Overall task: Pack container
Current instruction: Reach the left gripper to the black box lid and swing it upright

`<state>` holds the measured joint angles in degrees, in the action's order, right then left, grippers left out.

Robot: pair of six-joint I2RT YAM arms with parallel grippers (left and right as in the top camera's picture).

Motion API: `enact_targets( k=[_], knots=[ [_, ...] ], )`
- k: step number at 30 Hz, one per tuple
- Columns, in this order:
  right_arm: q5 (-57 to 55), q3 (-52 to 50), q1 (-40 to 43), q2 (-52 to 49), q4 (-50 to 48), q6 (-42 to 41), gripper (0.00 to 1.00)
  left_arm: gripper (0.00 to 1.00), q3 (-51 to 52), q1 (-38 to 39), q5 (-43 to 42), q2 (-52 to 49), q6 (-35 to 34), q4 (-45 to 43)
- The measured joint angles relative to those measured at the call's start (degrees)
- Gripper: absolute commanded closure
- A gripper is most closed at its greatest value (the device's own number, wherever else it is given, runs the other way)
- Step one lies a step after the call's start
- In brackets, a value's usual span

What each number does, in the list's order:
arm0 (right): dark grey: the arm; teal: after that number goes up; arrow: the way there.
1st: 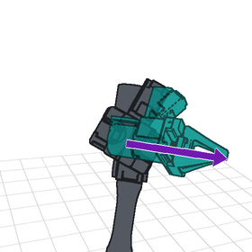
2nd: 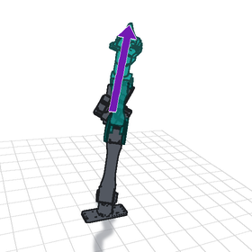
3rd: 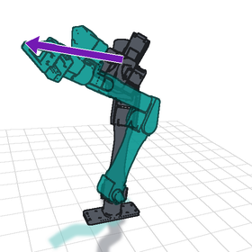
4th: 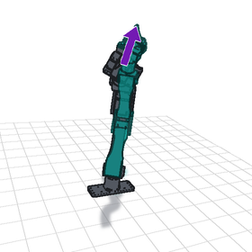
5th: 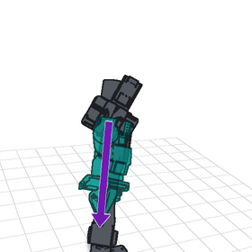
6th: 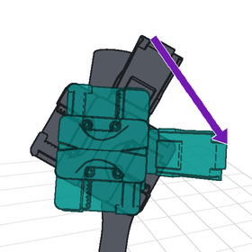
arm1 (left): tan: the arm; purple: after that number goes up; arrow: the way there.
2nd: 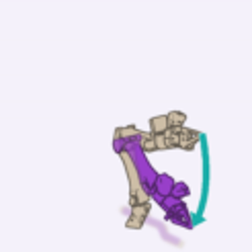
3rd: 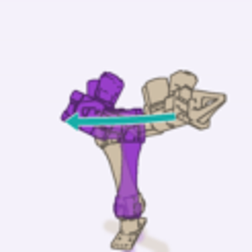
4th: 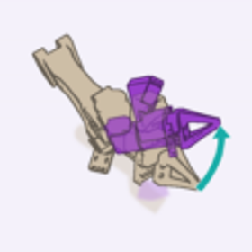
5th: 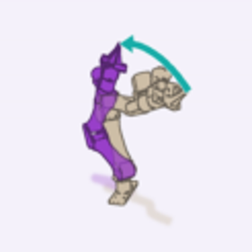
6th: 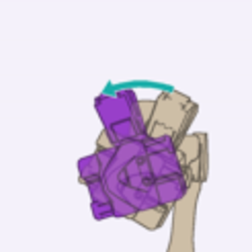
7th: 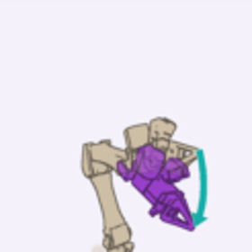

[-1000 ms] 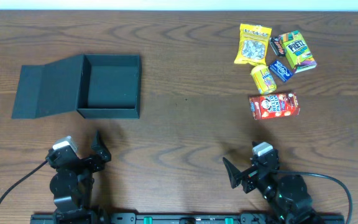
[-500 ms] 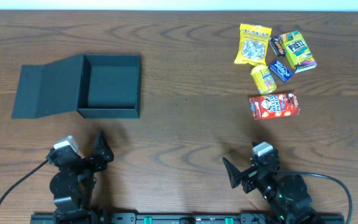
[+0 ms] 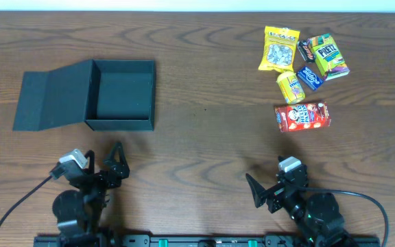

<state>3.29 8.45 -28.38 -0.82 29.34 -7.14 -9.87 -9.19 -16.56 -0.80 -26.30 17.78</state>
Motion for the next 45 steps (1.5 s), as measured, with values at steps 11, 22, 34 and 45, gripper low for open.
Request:
enact_targets(
  k=[11,22,34,45],
  knots=[
    [0.07,0.00,0.00,0.04,-0.02,0.00,0.01,0.04,-18.10,0.00,0.92,-16.70,7.28,-0.46],
    [0.15,0.00,0.00,0.13,-0.02,0.00,0.01,0.04,-34.86,1.66,4.22,-45.99,13.70,-0.39],
    [0.15,0.00,0.00,0.13,-0.04,0.00,0.01,0.05,-51.36,22.43,17.09,-76.00,25.38,-0.79],
    [0.15,0.00,0.00,0.13,-0.02,0.00,0.01,0.05,-51.58,23.12,17.57,-88.15,21.59,-0.15]
  ],
)
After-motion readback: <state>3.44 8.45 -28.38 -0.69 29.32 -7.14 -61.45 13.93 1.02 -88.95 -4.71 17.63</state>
